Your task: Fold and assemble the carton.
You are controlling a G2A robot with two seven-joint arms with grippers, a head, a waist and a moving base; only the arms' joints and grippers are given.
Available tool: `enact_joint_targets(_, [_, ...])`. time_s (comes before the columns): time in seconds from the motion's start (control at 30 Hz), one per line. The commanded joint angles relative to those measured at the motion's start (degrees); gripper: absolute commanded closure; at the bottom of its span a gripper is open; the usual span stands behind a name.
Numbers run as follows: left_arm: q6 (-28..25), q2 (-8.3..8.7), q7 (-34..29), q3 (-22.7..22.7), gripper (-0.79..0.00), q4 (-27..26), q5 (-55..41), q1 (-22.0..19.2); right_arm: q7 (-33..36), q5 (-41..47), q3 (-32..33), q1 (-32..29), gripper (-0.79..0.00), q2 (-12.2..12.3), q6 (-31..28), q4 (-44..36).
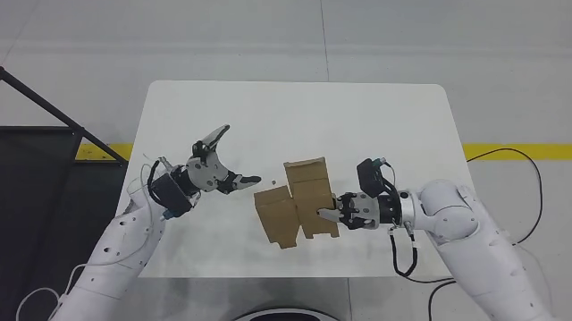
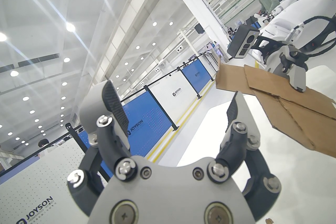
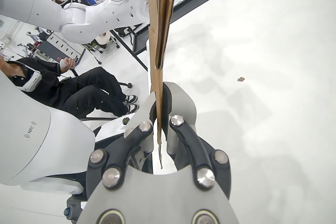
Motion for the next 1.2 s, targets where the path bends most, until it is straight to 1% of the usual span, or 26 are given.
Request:
enact_joint_targets(0.0, [-2.1, -0.13, -1.14, 0.56, -0.785, -1.28, -2.71, 0.71, -0.47, -0.25, -0.02, -0.19, 0.0, -0.02, 0.45, -0.22])
enact_joint_targets(0.13, [-11.07, 0.07, -2.9, 0.92, -0.785, -1.85, -7.19, 0.76, -1.8, -2.15, -0.33, -0.75, 0.0, 0.01, 1.43, -1.31])
enact_joint_targets(0.23, [-17.47, 0.36, -5.95, 1.13, -0.785, -1.73, -9.14, 0.46, -2.23, -2.35, -0.6, -0.79, 0.0, 0.06, 1.55, -1.46])
enact_joint_targets(0.33, [-22.28, 0.69, -10.76, 1.78, -0.785, -2.16, -13.47, 0.21, -1.53, -0.63, -1.37, -0.29, 0.0, 0.12, 0.71, -0.99])
enact_joint_targets(0.47, [-28.13, 1.32, -16.61, 2.64, -0.785, -3.04, -21.49, 0.3, -0.83, 0.37, -1.73, 0.73, 0.0, 0.25, 0.35, -0.31])
enact_joint_targets(0.67, [-37.45, 2.58, -25.94, 2.87, -0.785, -3.62, -28.98, 0.34, -2.56, -3.3, -1.89, 0.83, 0.0, 0.42, -2.32, -1.28])
enact_joint_targets(0.8, [-37.45, 3.55, -26.41, 6.04, -0.785, -2.39, -32.5, 0.25, -4.31, -5.49, -1.78, 0.66, 0.0, 0.44, -2.33, -1.82])
enact_joint_targets(0.87, [-37.45, 4.1, -28.18, 7.25, -0.785, -1.78, -35.89, -0.41, -5.06, -6.28, -1.54, 0.59, 0.0, 0.44, -2.02, -1.88])
enact_joint_targets(1.13, [-37.45, 4.2, -28.56, 7.33, -0.785, -1.76, -36.25, -0.55, -5.06, -6.28, -1.54, 0.59, 0.0, 0.44, -2.02, -1.88])
enact_joint_targets(1.17, [-37.31, 4.14, -29.05, 7.52, -0.785, -2.52, -36.91, -0.16, -5.06, -6.28, -1.54, 0.59, 0.0, 0.44, -2.02, -1.88])
